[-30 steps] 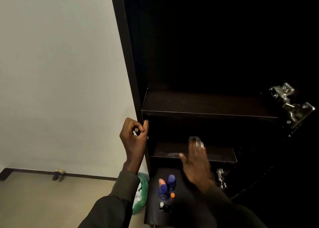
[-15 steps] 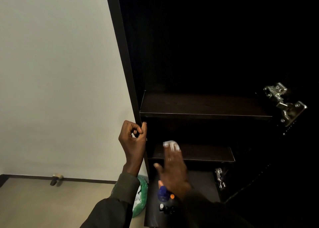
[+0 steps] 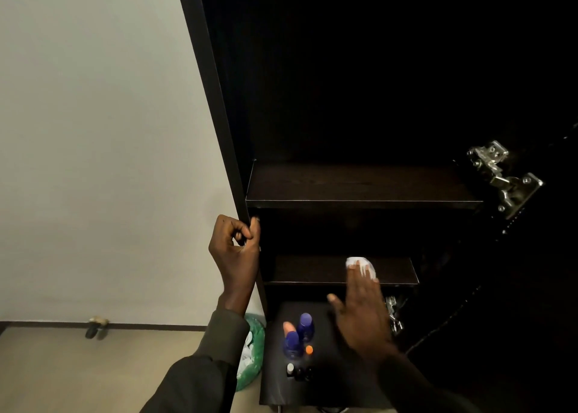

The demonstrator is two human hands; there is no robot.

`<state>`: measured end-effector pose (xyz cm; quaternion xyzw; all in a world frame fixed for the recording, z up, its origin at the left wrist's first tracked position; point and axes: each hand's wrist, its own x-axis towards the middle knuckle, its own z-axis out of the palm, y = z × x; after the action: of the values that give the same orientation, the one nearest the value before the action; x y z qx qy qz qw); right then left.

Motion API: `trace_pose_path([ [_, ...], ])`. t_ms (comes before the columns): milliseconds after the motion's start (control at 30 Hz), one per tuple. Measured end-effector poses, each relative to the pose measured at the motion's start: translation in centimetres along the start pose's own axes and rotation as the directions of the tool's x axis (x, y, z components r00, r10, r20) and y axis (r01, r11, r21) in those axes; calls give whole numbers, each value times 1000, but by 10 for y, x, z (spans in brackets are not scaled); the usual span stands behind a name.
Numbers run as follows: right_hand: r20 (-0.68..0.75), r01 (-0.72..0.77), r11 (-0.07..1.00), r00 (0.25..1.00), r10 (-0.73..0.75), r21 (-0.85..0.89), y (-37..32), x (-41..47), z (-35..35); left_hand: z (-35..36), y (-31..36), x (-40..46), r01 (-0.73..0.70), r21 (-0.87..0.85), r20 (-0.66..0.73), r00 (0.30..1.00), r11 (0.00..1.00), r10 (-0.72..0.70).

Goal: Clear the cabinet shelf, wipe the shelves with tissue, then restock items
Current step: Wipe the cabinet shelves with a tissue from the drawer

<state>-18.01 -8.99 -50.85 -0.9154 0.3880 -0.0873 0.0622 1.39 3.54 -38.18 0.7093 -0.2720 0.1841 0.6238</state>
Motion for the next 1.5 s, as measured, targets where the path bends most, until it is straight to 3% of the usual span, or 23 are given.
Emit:
trace_pose_path([
  [133,-4,-165,985,986,165,-42,57,6,-16,-1,1,0,2,-8,2,1000,1000,-2],
  [233,64,-190,980,979,194,-54,46,11,-15,0,0,0,7,-14,4,1000,1000,-7],
  [367,51,40,999,998,-39,-18,-30,12,-4,1,2,-1,12,-16,-3,1000,1000,-12],
  [467,104,240,970,964,-243,39,-100,7,4,1,4,-1,2,-15,-8,1000,1000,-2],
  [567,203,343,937,915,-349,63,-135,4,9,0,4,0,-11,-4,-5,1000,1000,11],
  [633,153,367,929,917,-369,44,-129,5,11,-1,4,0,-21,-2,-3,1000,1000,21],
  [700,86,326,945,941,-327,24,-104,12,10,-1,4,0,-21,-10,-9,1000,1000,21],
  [800,11,134,989,991,-135,55,-45,29,0,0,4,-1,-10,-21,-9,1000,1000,10],
  [867,89,9,1000,996,-11,20,-2,39,-12,0,4,0,-12,-8,-9,1000,1000,12],
  [1033,101,-148,977,981,164,-152,62,50,-26,0,1,-1,-6,-8,-11,1000,1000,6],
  [1333,36,-207,977,977,208,-43,44,33,-16,1,5,-2,-11,-21,-21,1000,1000,10],
  [1500,57,73,995,995,-77,67,-30,20,-4,2,4,-3,-16,-15,-30,999,1000,15],
])
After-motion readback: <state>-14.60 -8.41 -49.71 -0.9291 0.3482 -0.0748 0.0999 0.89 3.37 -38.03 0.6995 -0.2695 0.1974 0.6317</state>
